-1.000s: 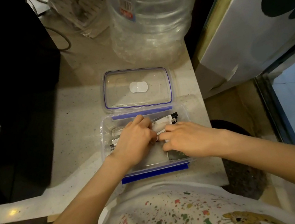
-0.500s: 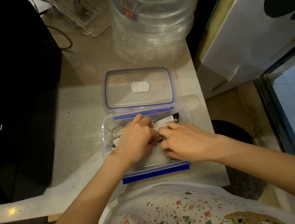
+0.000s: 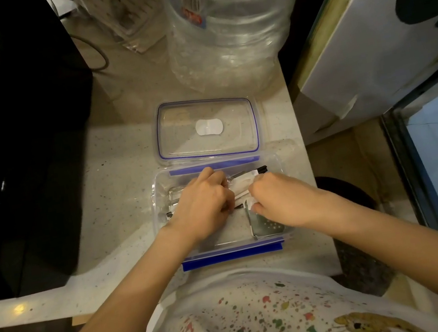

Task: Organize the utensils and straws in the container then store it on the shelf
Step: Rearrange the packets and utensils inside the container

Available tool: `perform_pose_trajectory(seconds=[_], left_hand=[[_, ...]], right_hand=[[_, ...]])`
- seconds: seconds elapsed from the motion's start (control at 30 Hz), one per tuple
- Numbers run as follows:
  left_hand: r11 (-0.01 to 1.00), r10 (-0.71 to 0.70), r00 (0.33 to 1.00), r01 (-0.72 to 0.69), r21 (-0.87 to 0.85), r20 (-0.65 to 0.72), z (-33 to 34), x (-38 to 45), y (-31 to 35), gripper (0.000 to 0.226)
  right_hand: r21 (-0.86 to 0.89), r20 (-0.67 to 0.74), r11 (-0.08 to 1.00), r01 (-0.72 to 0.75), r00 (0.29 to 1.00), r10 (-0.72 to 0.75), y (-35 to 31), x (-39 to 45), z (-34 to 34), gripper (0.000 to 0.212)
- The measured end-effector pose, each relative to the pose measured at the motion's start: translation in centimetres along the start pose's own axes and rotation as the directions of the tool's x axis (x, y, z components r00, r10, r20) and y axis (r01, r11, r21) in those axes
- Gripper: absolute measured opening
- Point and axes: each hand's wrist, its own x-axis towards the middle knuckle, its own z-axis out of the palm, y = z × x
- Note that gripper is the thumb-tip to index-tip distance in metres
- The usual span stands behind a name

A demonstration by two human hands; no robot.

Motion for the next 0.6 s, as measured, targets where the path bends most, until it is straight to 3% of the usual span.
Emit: perform_pose_trajectory(seconds=[0.27, 0.6], left_hand=[[0.999, 0.010, 0.997, -0.006, 0.051, -0.071, 0.1, -0.2, 0.3, 0.012], [0.991, 0.046, 0.999, -0.046, 0.127, 0.007, 0.2, 0.1, 0.8, 0.020]], right_hand=[[-0.081, -0.100, 0.991, -0.110, 0.990, 0.102, -1.5, 0.4, 1.3, 0.038], [-0.068, -0.119, 0.985, -0.159, 0.981, 0.150, -1.8, 0.4, 2.3, 0.039]])
